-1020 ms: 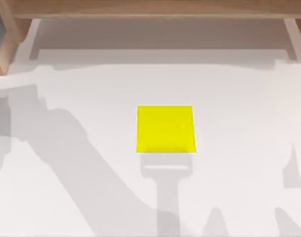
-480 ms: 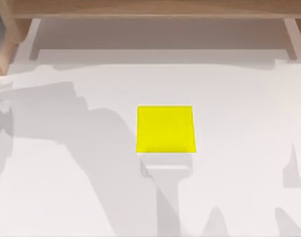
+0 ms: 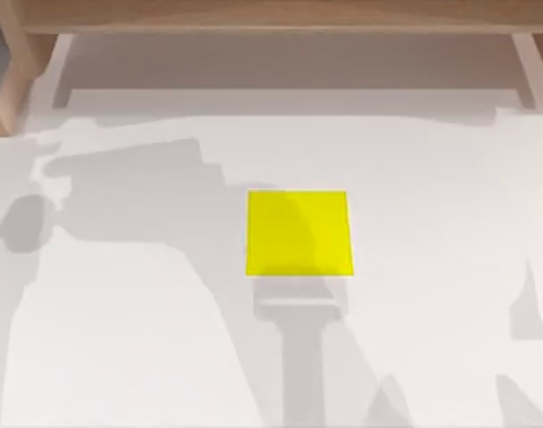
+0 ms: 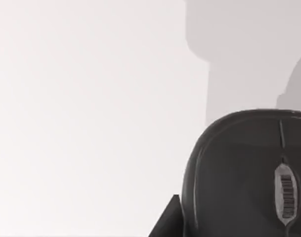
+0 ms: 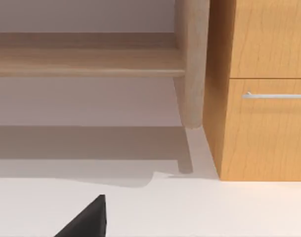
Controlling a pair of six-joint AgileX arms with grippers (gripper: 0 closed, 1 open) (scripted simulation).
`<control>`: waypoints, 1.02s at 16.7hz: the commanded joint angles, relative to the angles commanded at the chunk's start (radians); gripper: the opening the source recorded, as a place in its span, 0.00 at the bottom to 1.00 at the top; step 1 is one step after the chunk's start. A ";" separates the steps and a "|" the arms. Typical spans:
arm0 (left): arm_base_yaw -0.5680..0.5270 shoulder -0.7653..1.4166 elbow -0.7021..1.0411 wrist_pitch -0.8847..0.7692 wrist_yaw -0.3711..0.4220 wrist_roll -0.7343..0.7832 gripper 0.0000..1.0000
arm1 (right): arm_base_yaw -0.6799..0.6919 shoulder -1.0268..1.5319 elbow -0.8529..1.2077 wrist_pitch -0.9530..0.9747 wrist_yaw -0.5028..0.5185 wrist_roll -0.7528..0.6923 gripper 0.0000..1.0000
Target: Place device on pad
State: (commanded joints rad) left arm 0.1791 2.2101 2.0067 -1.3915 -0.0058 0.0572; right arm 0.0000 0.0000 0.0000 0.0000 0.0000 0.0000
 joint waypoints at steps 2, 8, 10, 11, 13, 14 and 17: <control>-0.119 0.031 0.062 -0.071 -0.008 -0.087 0.00 | 0.000 0.000 0.000 0.000 0.000 0.000 1.00; -0.565 0.240 0.311 -0.183 -0.011 -0.426 0.00 | 0.000 0.000 0.000 0.000 0.000 0.000 1.00; -0.680 0.300 0.391 -0.167 -0.007 -0.537 0.00 | 0.000 0.000 0.000 0.000 0.000 0.000 1.00; -0.727 0.324 0.427 -0.155 -0.006 -0.587 0.00 | 0.000 0.000 0.000 0.000 0.000 0.000 1.00; -0.802 0.361 0.487 -0.128 -0.004 -0.669 0.00 | 0.000 0.000 0.000 0.000 0.000 0.000 1.00; -0.829 0.373 0.509 -0.116 -0.003 -0.696 0.00 | 0.000 0.000 0.000 0.000 0.000 0.000 1.00; -0.854 0.384 0.529 -0.102 -0.003 -0.720 0.00 | 0.000 0.000 0.000 0.000 0.000 0.000 1.00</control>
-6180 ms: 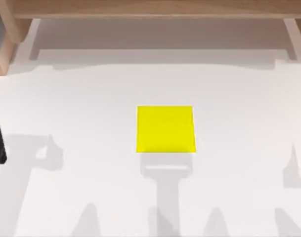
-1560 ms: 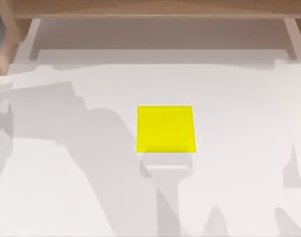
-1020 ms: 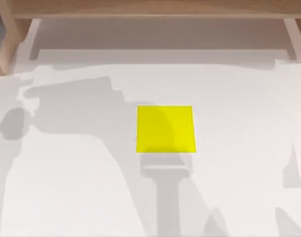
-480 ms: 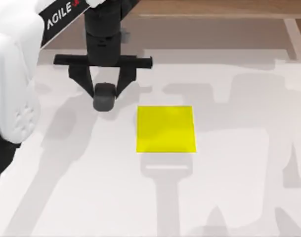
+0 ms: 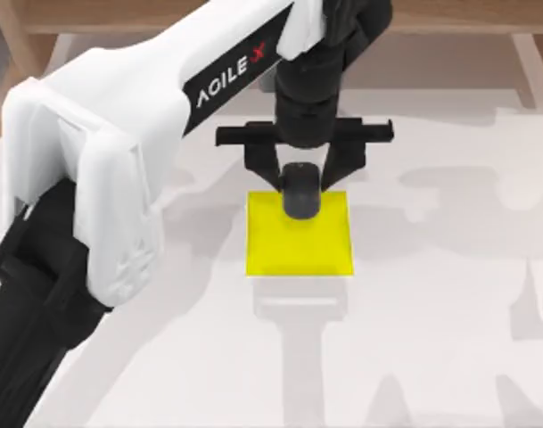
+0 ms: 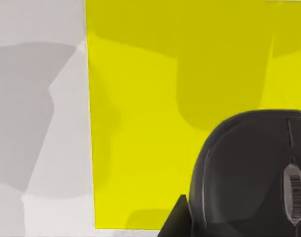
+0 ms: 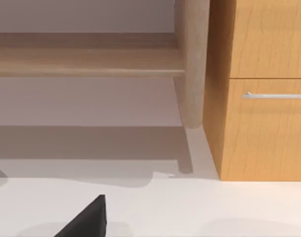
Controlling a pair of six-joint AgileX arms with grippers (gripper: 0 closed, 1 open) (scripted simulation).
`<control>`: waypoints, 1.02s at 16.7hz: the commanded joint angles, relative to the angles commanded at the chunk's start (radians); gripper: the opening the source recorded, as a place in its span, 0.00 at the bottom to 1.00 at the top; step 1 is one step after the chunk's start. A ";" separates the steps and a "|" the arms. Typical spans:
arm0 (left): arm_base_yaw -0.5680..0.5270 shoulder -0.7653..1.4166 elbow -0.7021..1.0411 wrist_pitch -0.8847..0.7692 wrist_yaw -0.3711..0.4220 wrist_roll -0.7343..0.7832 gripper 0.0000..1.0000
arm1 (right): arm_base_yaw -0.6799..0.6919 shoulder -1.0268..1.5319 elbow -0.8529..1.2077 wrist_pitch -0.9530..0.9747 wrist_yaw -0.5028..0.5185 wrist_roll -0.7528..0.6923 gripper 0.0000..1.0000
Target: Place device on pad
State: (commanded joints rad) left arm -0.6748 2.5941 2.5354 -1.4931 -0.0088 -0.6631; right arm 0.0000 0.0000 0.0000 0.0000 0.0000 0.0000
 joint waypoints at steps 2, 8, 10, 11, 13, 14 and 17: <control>0.000 0.000 0.000 0.000 0.000 0.000 0.00 | 0.000 0.000 0.000 0.000 0.000 0.000 1.00; 0.007 -0.002 -0.035 0.000 0.022 -0.002 0.00 | 0.000 0.000 0.000 0.000 0.000 0.000 1.00; 0.009 0.000 -0.067 0.004 0.044 -0.002 0.00 | 0.000 0.000 0.000 0.000 0.000 0.000 1.00; 0.009 0.000 -0.085 0.007 0.057 -0.002 0.00 | 0.000 0.000 0.000 0.000 0.000 0.000 1.00; 0.009 -0.002 -0.124 0.019 0.079 -0.002 0.00 | 0.000 0.000 0.000 0.000 0.000 0.000 1.00; 0.009 -0.004 -0.143 0.029 0.087 -0.001 0.00 | 0.000 0.000 0.000 0.000 0.000 0.000 1.00; 0.007 -0.021 -0.189 0.078 0.086 0.000 0.00 | 0.000 0.000 0.000 0.000 0.000 0.000 1.00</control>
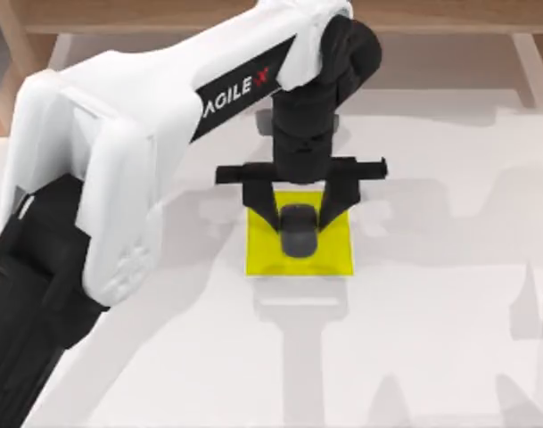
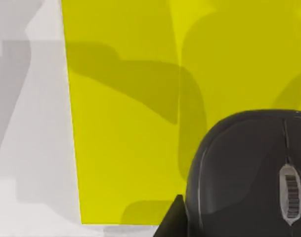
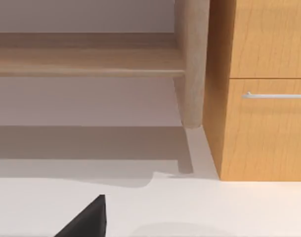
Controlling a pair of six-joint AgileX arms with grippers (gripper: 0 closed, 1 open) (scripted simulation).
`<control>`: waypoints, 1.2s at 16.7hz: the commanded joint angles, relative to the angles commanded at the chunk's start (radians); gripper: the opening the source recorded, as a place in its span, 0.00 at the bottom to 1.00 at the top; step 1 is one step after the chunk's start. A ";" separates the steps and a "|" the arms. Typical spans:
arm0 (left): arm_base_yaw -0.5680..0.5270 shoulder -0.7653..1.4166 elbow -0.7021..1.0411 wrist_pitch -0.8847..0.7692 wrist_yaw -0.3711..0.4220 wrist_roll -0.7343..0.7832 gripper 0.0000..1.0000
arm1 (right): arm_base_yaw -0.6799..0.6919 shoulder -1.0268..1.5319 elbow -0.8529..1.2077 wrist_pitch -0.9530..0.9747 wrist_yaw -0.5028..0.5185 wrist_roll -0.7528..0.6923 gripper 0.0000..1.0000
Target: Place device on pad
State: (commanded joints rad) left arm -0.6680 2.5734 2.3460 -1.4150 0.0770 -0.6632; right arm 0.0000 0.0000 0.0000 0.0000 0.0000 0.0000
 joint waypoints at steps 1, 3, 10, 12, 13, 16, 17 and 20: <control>-0.001 -0.006 -0.011 0.022 -0.010 0.000 0.00 | 0.000 0.000 0.000 0.000 0.000 0.000 1.00; -0.003 -0.017 -0.027 0.070 -0.040 0.001 0.00 | 0.000 0.000 0.000 0.000 0.000 0.000 1.00; -0.005 -0.012 -0.050 0.129 -0.086 0.001 0.00 | 0.000 0.000 0.000 0.000 0.000 0.000 1.00; -0.005 -0.012 -0.050 0.129 -0.086 0.001 0.08 | 0.000 0.000 0.000 0.000 0.000 0.000 1.00; -0.005 -0.012 -0.050 0.129 -0.086 0.001 0.15 | 0.000 0.000 0.000 0.000 0.000 0.000 1.00; -0.005 -0.012 -0.050 0.129 -0.086 0.001 0.38 | 0.000 0.000 0.000 0.000 0.000 0.000 1.00; -0.005 -0.012 -0.050 0.129 -0.086 0.001 0.45 | 0.000 0.000 0.000 0.000 0.000 0.000 1.00; -0.005 -0.012 -0.050 0.129 -0.086 0.001 0.68 | 0.000 0.000 0.000 0.000 0.000 0.000 1.00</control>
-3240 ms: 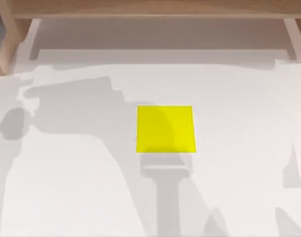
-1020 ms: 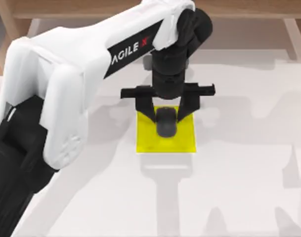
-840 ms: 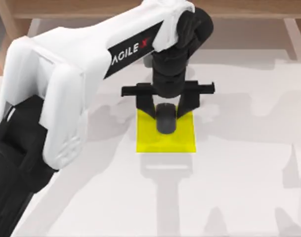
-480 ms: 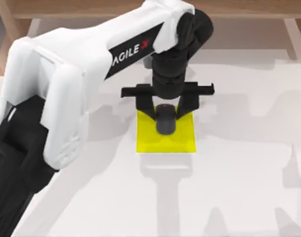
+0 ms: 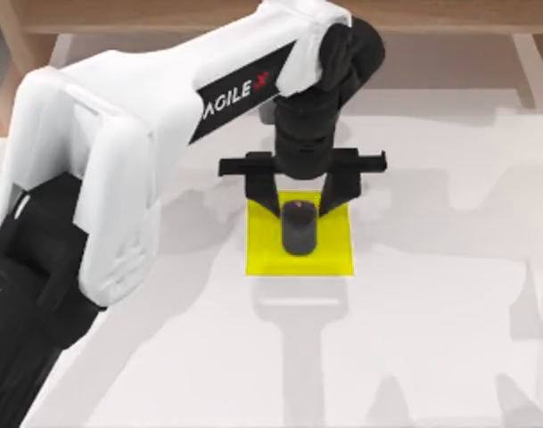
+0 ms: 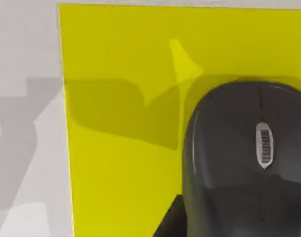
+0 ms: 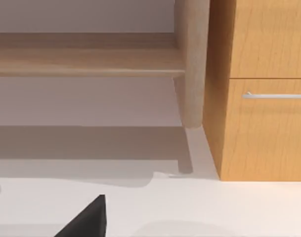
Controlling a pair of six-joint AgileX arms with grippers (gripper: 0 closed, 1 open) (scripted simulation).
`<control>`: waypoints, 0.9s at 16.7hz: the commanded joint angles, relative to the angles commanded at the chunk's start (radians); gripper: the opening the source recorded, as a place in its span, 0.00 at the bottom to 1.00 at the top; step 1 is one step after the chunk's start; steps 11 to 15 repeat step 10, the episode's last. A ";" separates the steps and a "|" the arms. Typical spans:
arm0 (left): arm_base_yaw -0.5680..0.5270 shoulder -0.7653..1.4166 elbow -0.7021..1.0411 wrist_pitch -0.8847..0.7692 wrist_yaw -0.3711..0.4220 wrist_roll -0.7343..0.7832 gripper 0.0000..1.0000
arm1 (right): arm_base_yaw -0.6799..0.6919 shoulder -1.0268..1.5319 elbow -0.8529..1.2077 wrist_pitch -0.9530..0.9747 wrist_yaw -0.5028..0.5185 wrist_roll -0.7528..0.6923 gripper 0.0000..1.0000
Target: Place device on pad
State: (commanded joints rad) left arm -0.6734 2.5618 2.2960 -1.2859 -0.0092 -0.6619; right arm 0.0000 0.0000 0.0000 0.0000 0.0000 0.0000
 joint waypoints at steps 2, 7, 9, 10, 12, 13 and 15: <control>0.000 0.000 0.000 0.000 0.000 0.000 0.83 | 0.000 0.000 0.000 0.000 0.000 0.000 1.00; 0.000 0.000 0.000 0.000 0.000 0.000 1.00 | 0.000 0.000 0.000 0.000 0.000 0.000 1.00; 0.000 0.000 0.000 0.000 0.000 0.000 1.00 | 0.000 0.000 0.000 0.000 0.000 0.000 1.00; 0.000 0.000 0.000 0.000 0.000 0.000 1.00 | 0.000 0.000 0.000 0.000 0.000 0.000 1.00; 0.000 0.000 0.000 0.000 0.000 0.000 1.00 | 0.000 0.000 0.000 0.000 0.000 0.000 1.00; 0.000 0.000 0.000 0.000 0.000 0.000 1.00 | 0.000 0.000 0.000 0.000 0.000 0.000 1.00; 0.000 0.000 0.000 0.000 0.000 0.000 1.00 | 0.000 0.000 0.000 0.000 0.000 0.000 1.00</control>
